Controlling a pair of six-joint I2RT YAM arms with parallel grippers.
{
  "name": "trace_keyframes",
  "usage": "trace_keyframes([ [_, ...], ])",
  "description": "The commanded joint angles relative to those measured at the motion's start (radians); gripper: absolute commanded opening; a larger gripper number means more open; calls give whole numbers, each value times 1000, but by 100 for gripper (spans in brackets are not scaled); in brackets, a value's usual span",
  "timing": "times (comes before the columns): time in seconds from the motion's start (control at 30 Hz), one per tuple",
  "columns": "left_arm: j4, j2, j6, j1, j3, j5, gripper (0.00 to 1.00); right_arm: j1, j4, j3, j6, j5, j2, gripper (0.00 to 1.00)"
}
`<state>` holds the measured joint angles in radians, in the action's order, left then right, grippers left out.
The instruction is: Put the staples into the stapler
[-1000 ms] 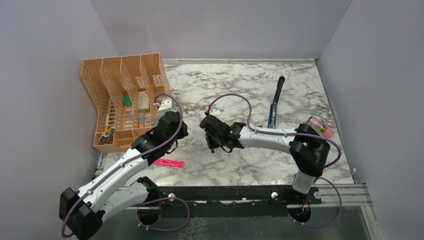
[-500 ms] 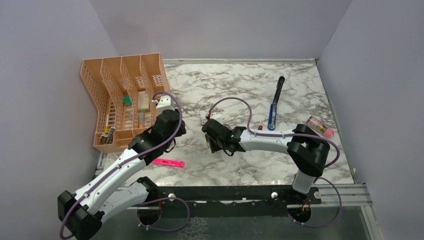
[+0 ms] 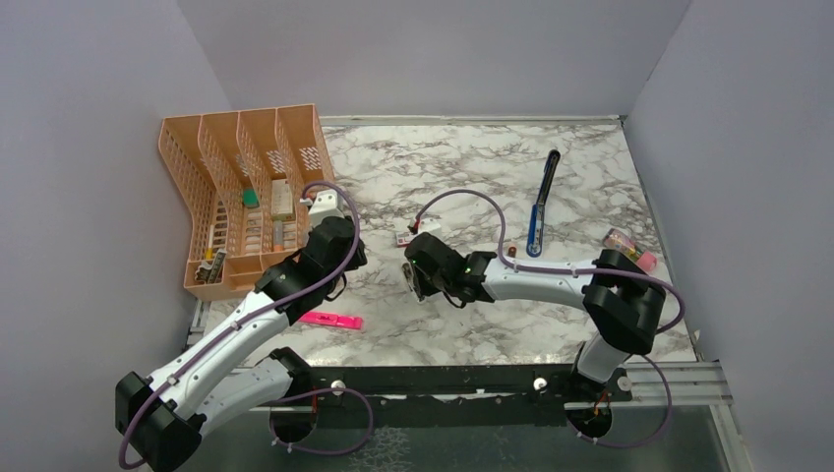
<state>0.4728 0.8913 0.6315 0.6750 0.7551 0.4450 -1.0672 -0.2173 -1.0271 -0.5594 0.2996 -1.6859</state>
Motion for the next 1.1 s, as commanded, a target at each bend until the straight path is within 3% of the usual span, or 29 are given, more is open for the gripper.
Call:
trace_keyframes([
  [0.0,-11,-19,27,-4,-18,17,33,-8,50,-7,42,0,31,25],
  [0.37,-17,5,28,-4,-12,16,33,-10,106,25,120,-91,6,25],
  [1.07,-27,20,36,-4,-28,12,33,-10,90,22,119,-69,-47,24],
])
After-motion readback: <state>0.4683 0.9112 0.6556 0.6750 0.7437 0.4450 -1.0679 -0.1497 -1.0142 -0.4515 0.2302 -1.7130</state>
